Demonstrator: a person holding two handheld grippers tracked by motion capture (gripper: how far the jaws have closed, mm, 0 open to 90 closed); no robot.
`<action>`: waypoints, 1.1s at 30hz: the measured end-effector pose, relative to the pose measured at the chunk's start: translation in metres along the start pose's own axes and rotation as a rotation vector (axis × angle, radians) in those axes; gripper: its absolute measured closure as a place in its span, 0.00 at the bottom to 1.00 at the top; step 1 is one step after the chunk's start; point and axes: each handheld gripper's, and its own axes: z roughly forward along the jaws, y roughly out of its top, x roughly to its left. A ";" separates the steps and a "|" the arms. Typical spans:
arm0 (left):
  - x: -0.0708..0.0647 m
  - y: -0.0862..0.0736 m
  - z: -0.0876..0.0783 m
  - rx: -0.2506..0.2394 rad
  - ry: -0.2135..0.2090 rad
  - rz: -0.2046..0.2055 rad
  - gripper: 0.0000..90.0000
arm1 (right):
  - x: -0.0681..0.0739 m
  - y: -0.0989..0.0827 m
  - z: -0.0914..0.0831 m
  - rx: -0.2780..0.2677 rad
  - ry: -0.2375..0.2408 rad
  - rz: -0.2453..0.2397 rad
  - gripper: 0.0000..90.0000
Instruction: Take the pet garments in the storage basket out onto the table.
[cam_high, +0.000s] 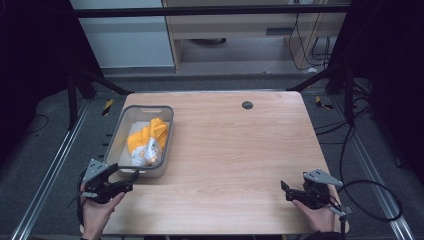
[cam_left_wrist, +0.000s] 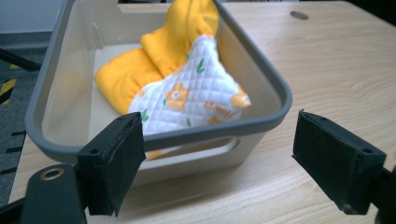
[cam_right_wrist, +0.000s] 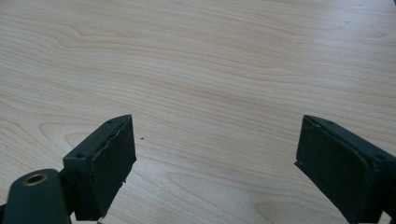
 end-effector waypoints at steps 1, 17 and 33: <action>0.000 0.002 -0.001 -0.002 0.002 0.000 0.18 | 0.000 0.000 0.000 0.000 0.000 -0.007 0.14; 0.002 0.032 -0.001 -0.027 -0.004 0.001 0.18 | 0.000 0.000 0.002 0.009 -0.004 -0.004 0.16; 0.002 0.066 0.018 0.008 0.025 0.032 0.18 | -0.001 0.000 0.002 -0.005 -0.014 -0.014 0.16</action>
